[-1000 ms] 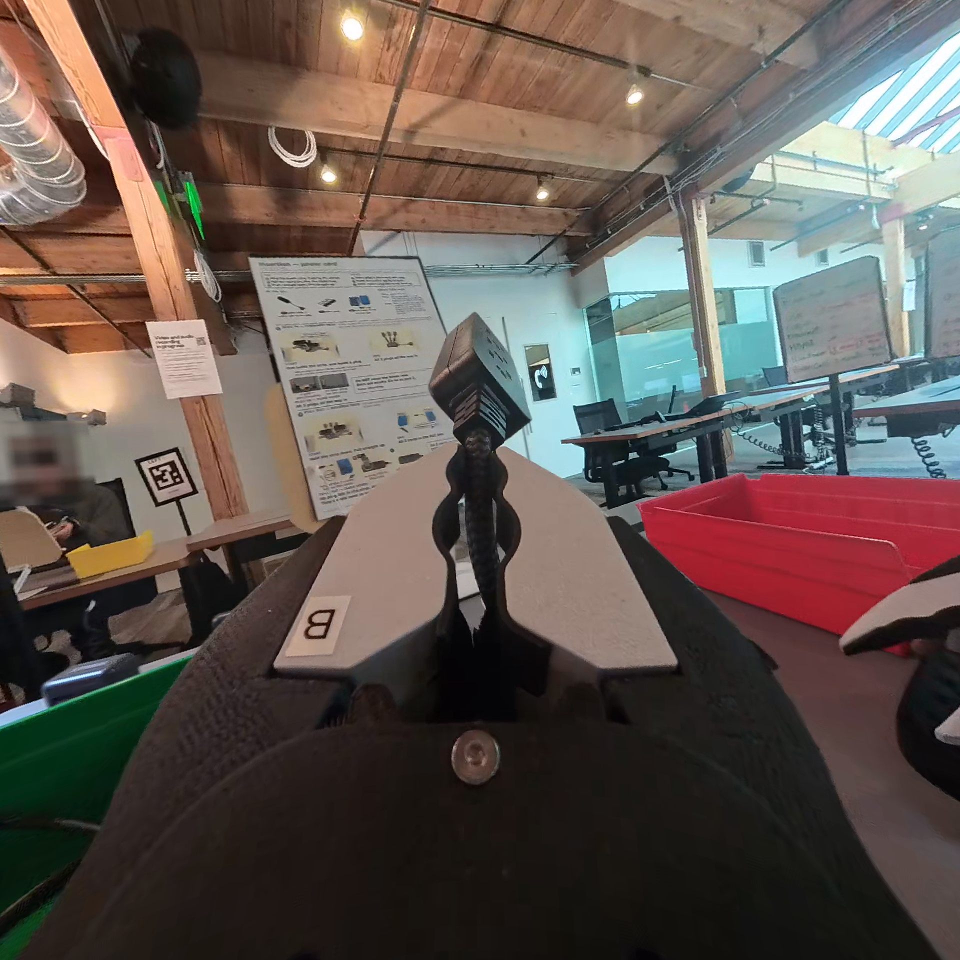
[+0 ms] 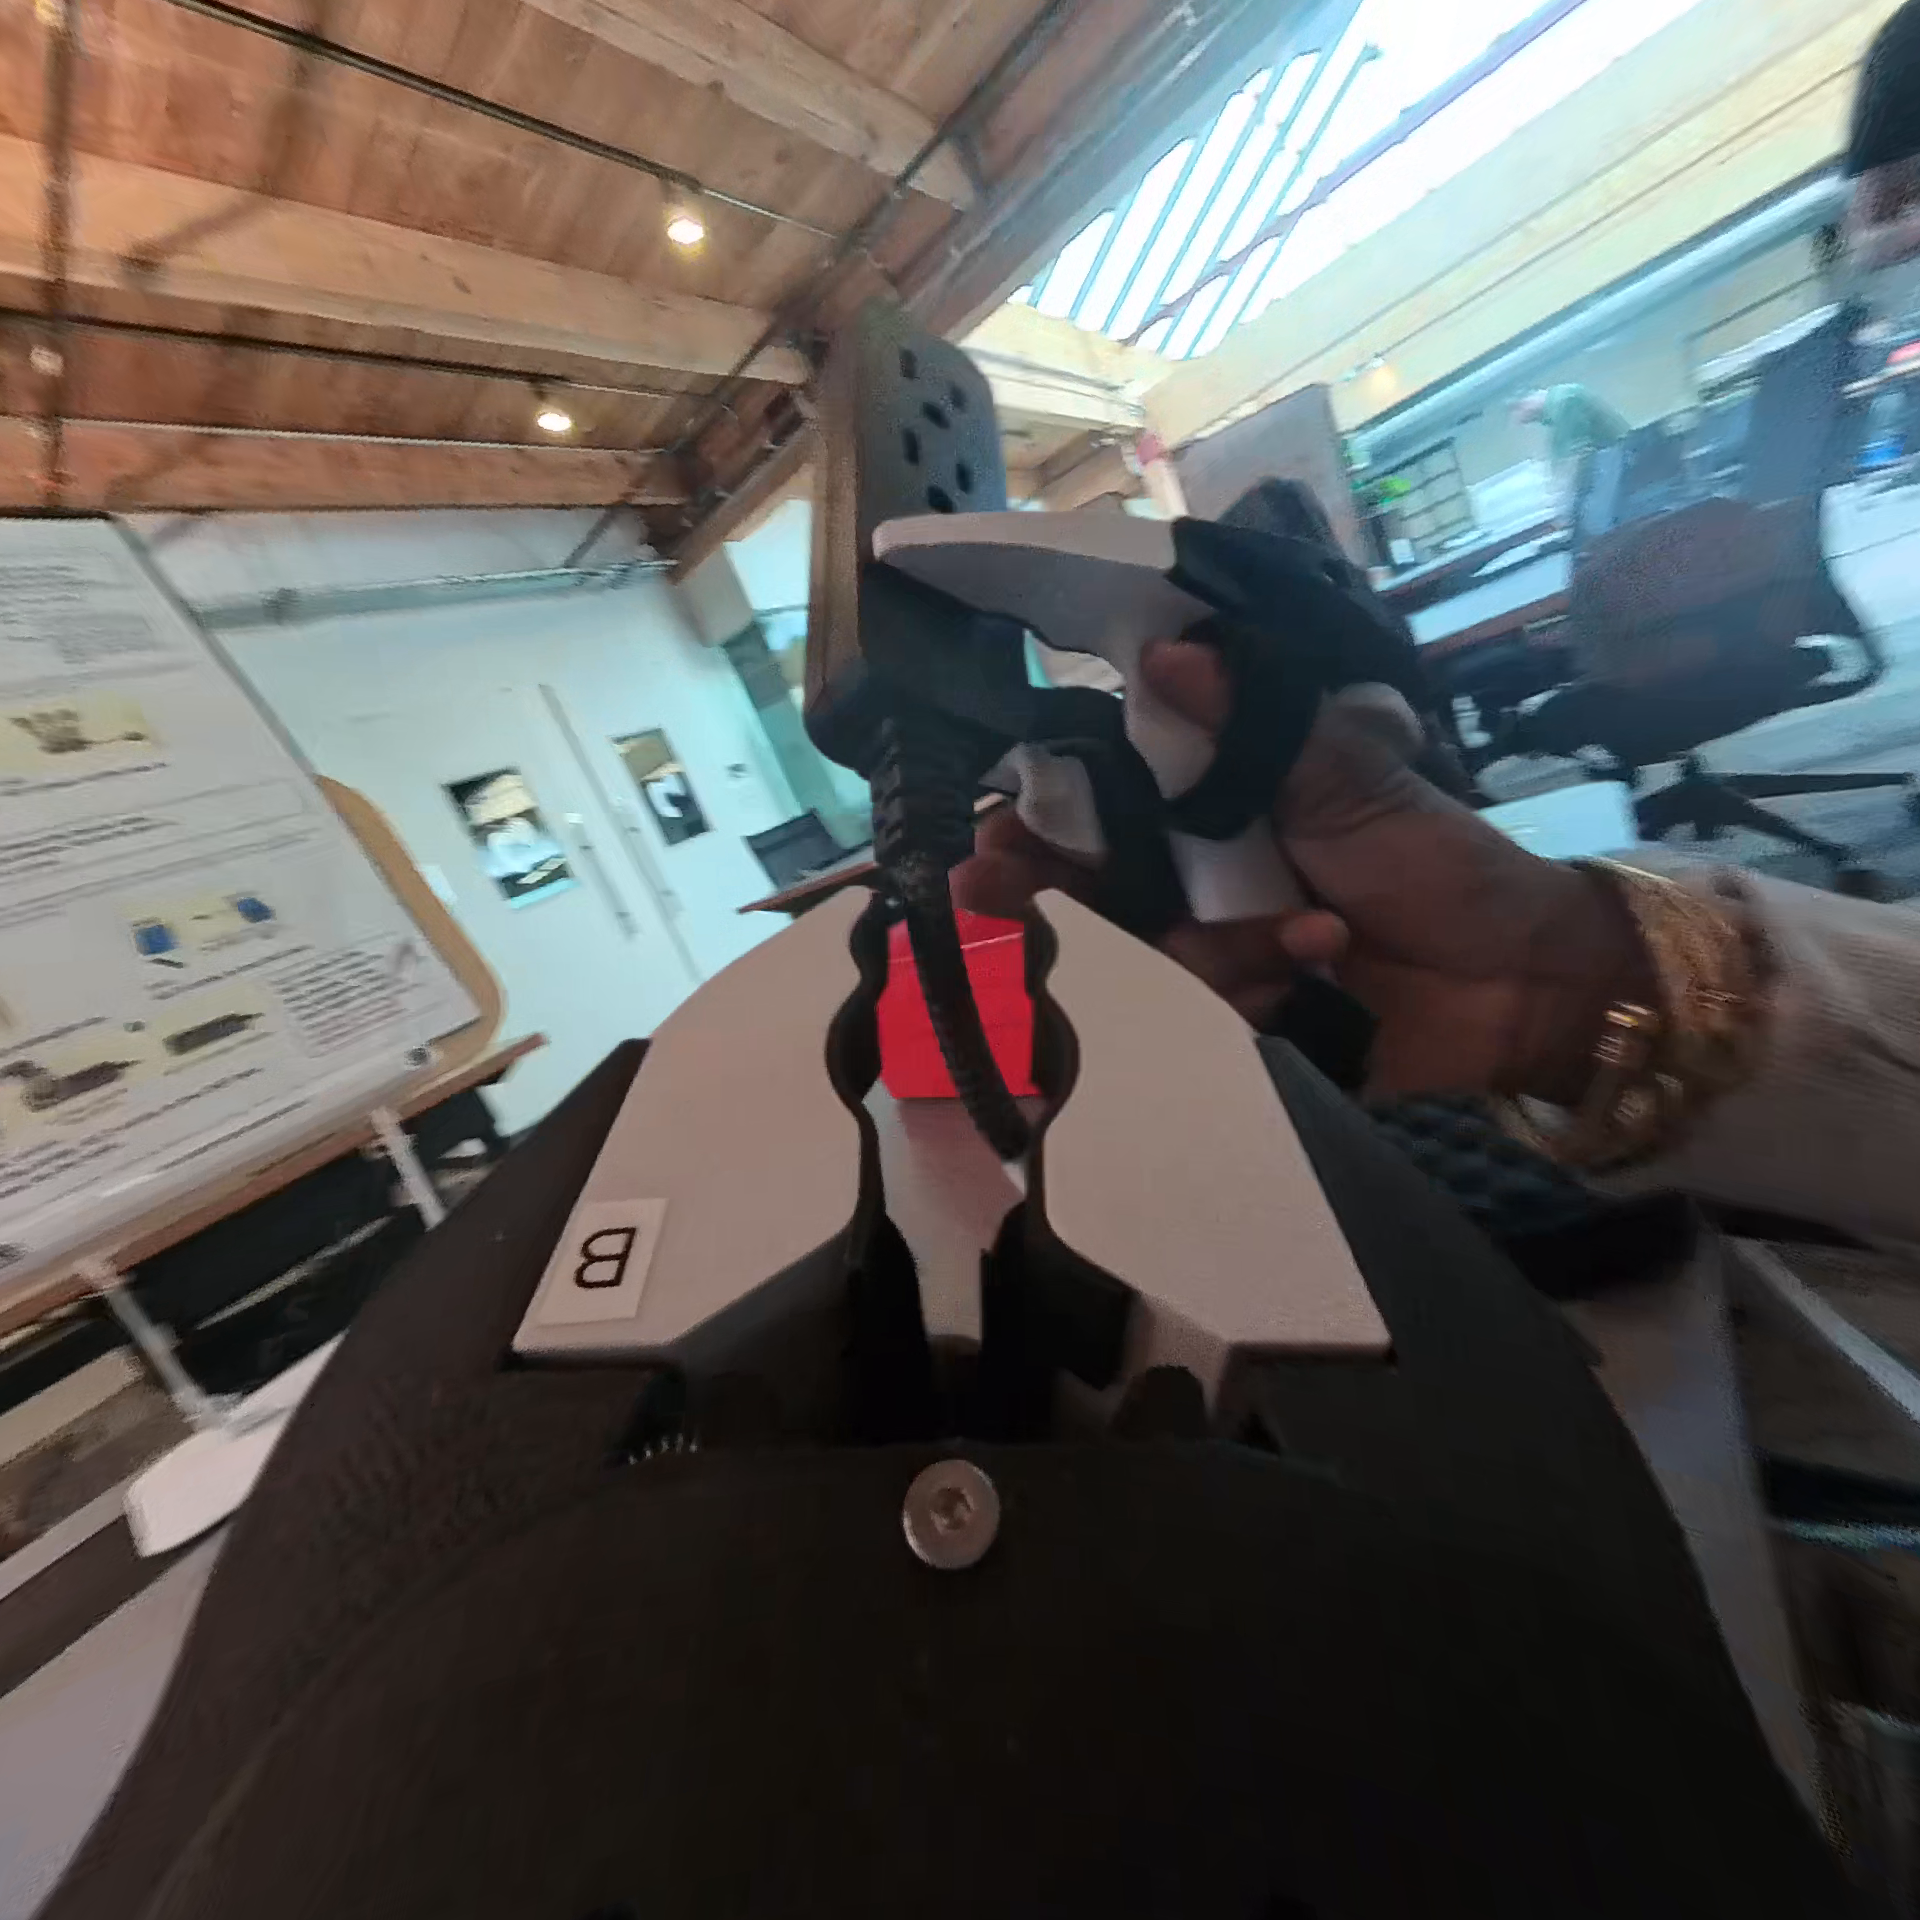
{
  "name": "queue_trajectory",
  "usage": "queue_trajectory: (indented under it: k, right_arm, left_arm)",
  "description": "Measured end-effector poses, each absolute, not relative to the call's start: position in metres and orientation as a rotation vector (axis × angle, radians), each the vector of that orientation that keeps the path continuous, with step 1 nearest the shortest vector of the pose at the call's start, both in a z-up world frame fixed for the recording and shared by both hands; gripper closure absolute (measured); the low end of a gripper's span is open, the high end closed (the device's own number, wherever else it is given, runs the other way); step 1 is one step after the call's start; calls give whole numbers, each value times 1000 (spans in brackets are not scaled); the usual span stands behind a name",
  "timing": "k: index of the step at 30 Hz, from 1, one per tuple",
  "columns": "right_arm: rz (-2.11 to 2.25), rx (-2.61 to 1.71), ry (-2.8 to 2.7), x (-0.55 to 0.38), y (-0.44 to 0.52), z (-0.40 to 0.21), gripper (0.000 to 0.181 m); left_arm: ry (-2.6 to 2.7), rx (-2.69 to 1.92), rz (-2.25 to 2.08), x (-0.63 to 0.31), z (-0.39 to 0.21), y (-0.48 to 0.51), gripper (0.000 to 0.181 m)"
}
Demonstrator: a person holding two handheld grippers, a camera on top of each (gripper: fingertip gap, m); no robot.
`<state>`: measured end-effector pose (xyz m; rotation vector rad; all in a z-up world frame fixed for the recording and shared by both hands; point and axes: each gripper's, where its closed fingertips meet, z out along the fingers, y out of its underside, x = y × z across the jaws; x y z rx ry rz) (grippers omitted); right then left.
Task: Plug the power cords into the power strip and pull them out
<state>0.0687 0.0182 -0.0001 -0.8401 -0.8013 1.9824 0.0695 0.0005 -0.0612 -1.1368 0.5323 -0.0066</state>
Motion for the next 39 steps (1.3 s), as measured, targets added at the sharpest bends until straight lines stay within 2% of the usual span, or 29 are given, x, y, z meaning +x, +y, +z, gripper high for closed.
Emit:
queue_trajectory:
  k: [4, 7, 10, 16, 18, 19, 23, 26, 30, 32, 36, 39]
  right_arm:
    - [1816, -799, -1019, 65, 9, 3, 153]
    - [1695, -776, -1277, 59, -7, -6, 153]
    - [1589, -753, -1551, 52, -26, -22, 153]
    - [1544, -702, -1987, 51, -63, -60, 153]
    - [1527, -706, -2066, 52, -68, -72, 153]
    - [1516, -720, -2085, 51, -68, -76, 153]
    - [1476, -756, -2060, 47, -64, -80, 153]
    - [1394, -814, -1899, 36, -54, -76, 145]
    - [1172, -829, -1473, 26, -28, -64, 113]
    - [1091, -885, -1360, 27, -24, -70, 119]
    - [1105, -1000, -1343, 19, -38, -90, 105]
    - [1060, -960, -1334, 17, -43, -89, 107]
  left_arm:
    - [492, -1134, -220, 57, -44, -19, 138]
    - [453, -1187, -323, 47, -31, -24, 117]
    - [449, -1222, -459, 54, -19, -29, 112]
    - [599, -1323, -403, 80, -30, -23, 117]
    - [633, -1327, -363, 86, -36, -23, 130]
    - [664, -1323, -349, 90, -40, -25, 147]
    - [557, -1358, -359, 85, -44, -22, 150]
    - [427, -1313, -320, 68, -38, -18, 151]
    - [194, -1221, -327, 41, -29, -17, 152]
    - [104, -1222, -306, 29, -32, -16, 152]
    - [63, -1222, -319, 26, -35, -17, 152]
    - [110, -1243, -306, 30, -36, -19, 152]
